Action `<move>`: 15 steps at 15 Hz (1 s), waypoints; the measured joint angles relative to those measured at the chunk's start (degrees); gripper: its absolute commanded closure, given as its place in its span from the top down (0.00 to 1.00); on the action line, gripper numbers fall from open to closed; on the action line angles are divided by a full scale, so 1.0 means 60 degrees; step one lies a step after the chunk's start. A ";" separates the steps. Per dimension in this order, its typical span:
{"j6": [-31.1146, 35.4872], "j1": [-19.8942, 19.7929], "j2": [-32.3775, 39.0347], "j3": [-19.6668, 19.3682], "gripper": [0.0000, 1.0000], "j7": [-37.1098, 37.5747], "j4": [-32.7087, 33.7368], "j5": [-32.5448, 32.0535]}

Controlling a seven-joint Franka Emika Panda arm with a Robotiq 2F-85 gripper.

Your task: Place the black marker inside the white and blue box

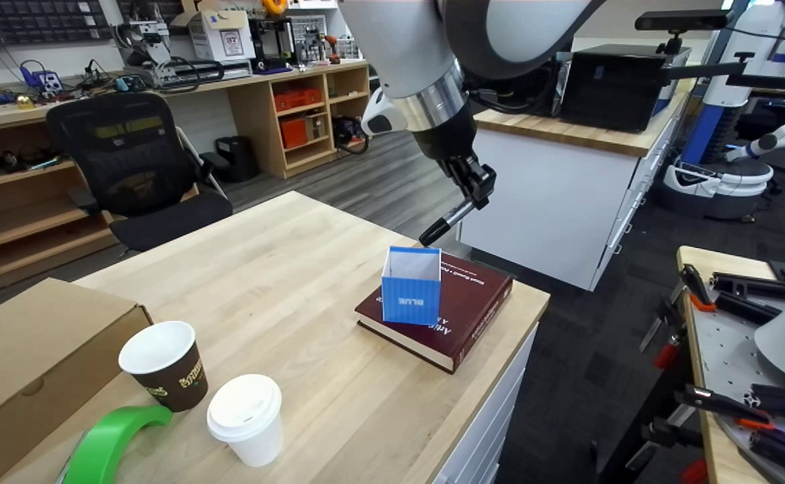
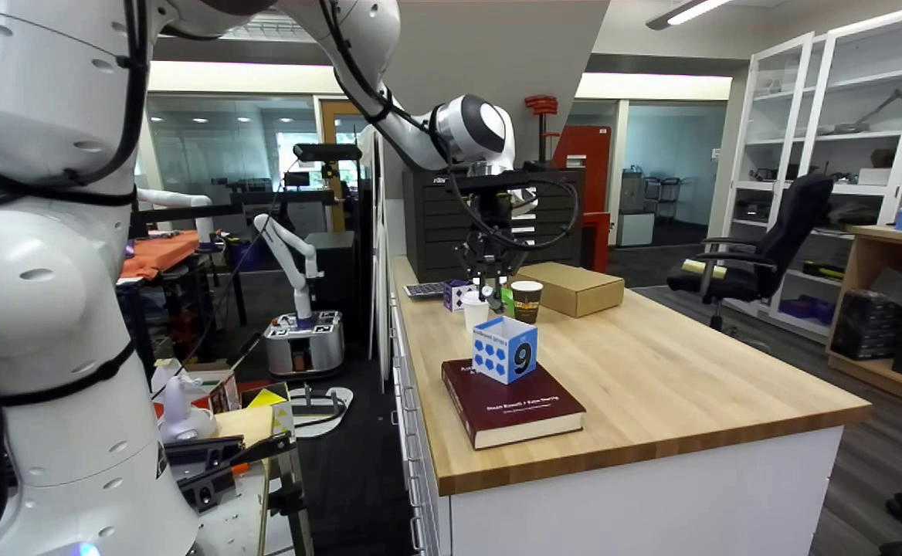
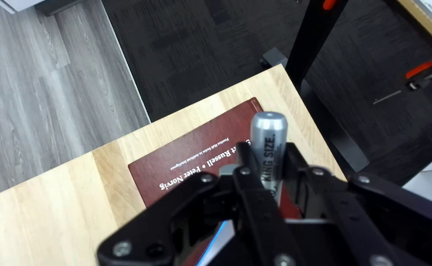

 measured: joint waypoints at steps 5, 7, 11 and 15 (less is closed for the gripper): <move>-0.1139 0.0464 0.1225 0.0038 0.06 -0.0422 0.1480 -0.0676; -0.1508 0.0638 0.1659 0.0040 0.06 -0.0684 0.2013 -0.0916; -0.2019 0.0871 0.2534 0.0039 0.06 -0.1122 0.2858 -0.1455; -0.2201 0.0944 0.3328 0.0039 0.54 -0.1462 0.3482 -0.1919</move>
